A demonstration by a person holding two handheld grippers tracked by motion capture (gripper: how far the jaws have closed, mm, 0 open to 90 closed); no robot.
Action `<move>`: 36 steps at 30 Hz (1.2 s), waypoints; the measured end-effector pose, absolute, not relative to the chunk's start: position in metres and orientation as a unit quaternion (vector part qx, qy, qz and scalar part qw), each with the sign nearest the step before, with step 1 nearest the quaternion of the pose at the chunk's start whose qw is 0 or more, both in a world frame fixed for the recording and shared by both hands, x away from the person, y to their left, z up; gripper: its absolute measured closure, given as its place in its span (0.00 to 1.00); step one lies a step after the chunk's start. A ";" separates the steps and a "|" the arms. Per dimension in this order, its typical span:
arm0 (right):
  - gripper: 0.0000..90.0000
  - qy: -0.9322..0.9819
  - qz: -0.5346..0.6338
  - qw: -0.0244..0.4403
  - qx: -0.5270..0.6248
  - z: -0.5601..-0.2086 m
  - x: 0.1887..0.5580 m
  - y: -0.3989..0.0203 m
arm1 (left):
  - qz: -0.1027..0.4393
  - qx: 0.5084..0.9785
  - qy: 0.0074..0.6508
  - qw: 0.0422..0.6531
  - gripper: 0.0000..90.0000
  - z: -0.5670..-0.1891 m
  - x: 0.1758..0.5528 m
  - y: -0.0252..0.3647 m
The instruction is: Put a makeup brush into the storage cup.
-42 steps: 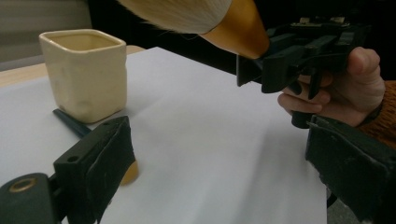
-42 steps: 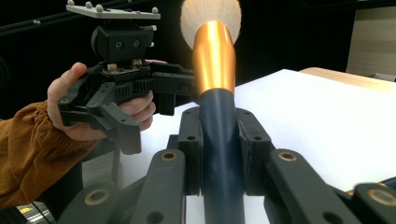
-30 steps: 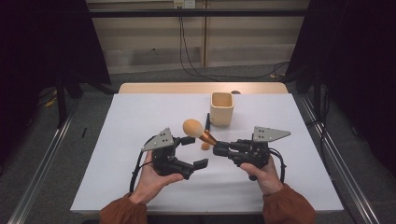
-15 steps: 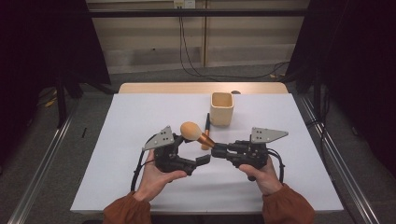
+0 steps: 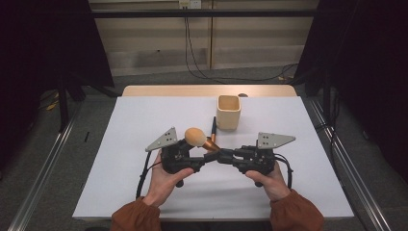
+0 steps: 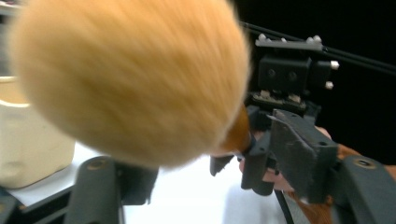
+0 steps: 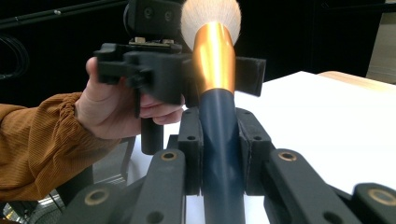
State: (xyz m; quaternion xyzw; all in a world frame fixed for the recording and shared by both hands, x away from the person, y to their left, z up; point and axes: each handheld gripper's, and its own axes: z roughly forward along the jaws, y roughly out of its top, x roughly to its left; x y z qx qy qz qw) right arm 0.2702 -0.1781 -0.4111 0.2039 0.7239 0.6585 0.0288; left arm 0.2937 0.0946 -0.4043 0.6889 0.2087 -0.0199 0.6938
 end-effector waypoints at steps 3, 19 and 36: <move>0.83 0.722 0.661 0.028 0.202 -0.412 0.270 -0.177 | -0.037 0.681 0.209 0.701 0.50 -0.407 0.295 0.093; 0.83 0.722 0.663 0.016 0.197 -0.415 0.271 -0.175 | -0.072 0.665 0.210 0.713 0.69 -0.406 0.295 0.095; 0.77 0.731 0.650 0.020 0.206 -0.415 0.271 -0.171 | -0.059 0.681 0.207 0.700 0.72 -0.400 0.291 0.095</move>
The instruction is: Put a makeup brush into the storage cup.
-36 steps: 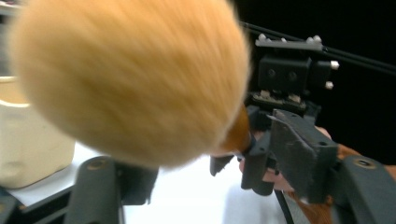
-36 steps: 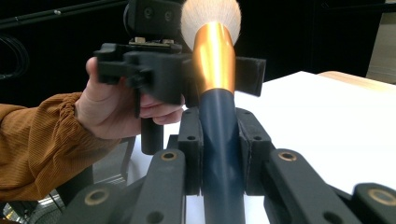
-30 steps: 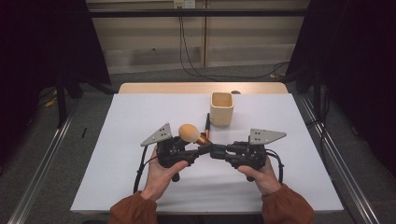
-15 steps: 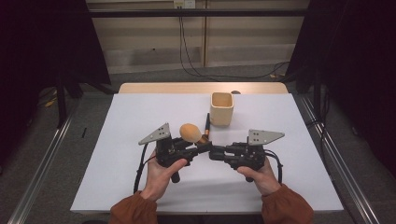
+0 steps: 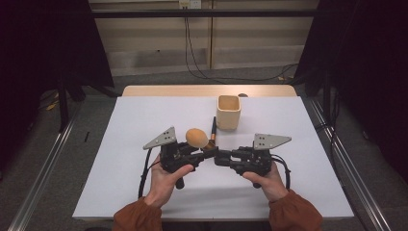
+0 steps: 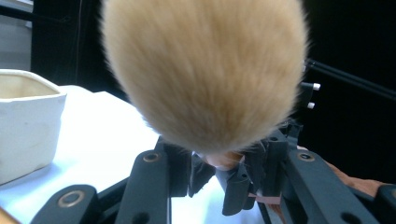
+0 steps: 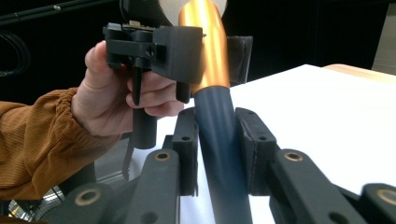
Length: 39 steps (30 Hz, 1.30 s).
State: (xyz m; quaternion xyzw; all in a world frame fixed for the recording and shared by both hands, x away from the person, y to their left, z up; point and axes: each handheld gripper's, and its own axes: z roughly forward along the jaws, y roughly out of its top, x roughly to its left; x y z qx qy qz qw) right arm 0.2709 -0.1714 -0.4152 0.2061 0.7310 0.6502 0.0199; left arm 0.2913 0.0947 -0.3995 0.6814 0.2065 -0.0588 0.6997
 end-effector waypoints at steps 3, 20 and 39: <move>0.69 0.734 0.646 0.020 0.207 -0.415 0.271 -0.170 | -0.054 0.685 0.206 0.697 0.72 -0.399 0.292 0.097; 0.18 0.743 0.628 0.012 0.231 -0.416 0.272 -0.171 | -0.038 0.700 0.217 0.679 0.73 -0.389 0.296 0.115; 0.06 0.757 0.605 0.048 0.242 -0.417 0.265 -0.178 | -0.015 0.735 0.229 0.638 0.73 -0.373 0.302 0.139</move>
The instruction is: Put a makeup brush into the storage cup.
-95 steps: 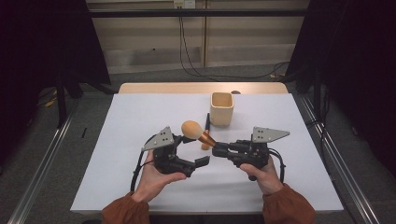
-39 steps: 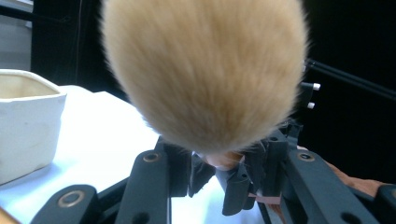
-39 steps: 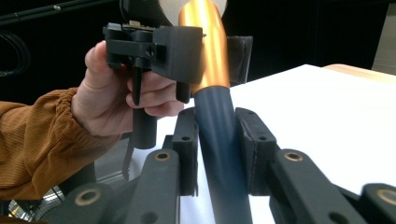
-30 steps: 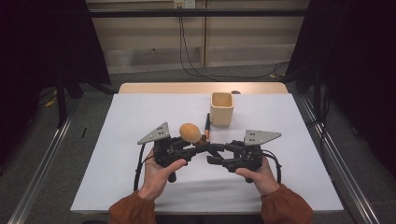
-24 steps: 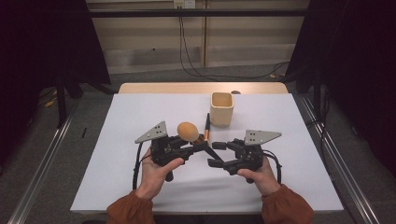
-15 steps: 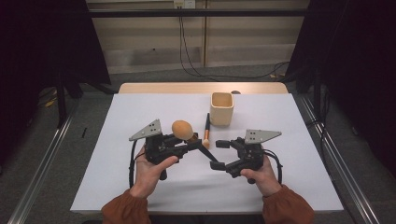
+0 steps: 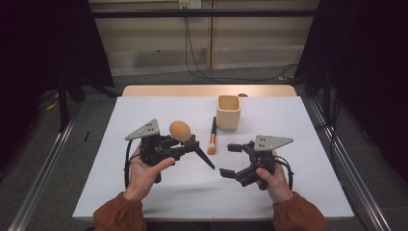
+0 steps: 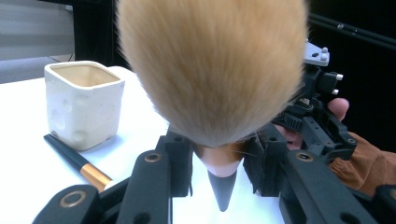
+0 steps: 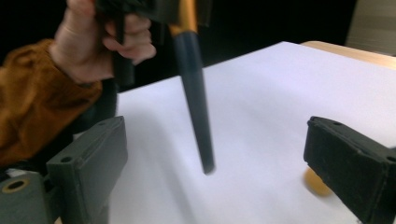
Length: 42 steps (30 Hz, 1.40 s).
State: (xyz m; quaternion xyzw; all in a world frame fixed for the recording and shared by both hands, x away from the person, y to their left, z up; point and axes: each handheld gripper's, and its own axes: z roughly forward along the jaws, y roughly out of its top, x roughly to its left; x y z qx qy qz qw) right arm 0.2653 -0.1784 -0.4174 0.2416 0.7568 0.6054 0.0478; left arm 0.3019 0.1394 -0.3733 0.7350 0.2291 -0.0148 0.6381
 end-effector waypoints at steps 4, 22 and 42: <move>0.04 0.761 0.594 0.063 0.252 -0.421 0.263 -0.178 | -0.012 0.746 0.227 0.626 0.73 -0.371 0.303 0.141; 0.00 0.760 0.593 0.097 0.249 -0.431 0.257 -0.162 | -0.016 0.801 0.214 0.559 0.73 -0.368 0.307 0.126; 0.11 0.767 0.589 0.090 0.240 -0.430 0.263 -0.125 | -0.028 0.828 0.198 0.525 0.73 -0.374 0.305 0.104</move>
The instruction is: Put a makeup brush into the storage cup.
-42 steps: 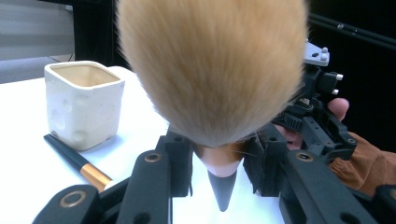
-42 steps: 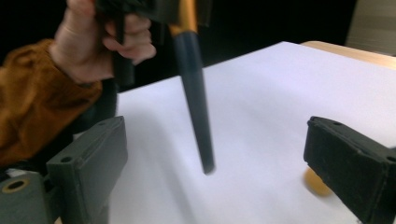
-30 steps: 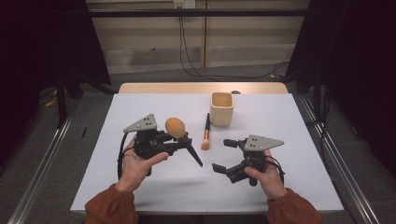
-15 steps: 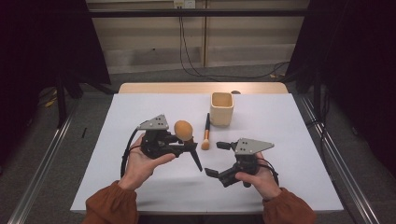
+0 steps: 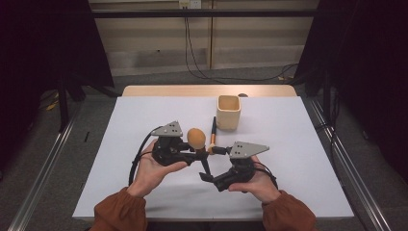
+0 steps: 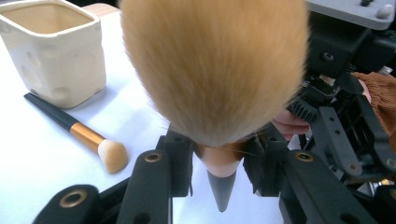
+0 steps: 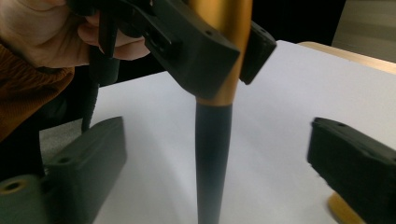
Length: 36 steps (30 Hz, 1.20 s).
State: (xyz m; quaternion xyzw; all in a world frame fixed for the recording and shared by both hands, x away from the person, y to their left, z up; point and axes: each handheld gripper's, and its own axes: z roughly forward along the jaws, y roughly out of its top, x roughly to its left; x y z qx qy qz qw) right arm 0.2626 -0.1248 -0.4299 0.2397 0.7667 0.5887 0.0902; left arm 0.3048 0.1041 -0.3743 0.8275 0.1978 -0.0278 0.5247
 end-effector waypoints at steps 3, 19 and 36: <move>0.20 0.765 0.591 0.094 0.240 -0.429 0.263 -0.124 | -0.026 0.828 0.196 0.524 0.73 -0.376 0.304 0.102; 0.79 0.759 0.596 0.067 0.253 -0.433 0.266 -0.125 | -0.025 0.822 0.205 0.531 0.73 -0.382 0.304 0.102; 0.84 0.757 0.600 0.061 0.253 -0.434 0.268 -0.128 | -0.033 0.804 0.215 0.553 0.64 -0.385 0.305 0.102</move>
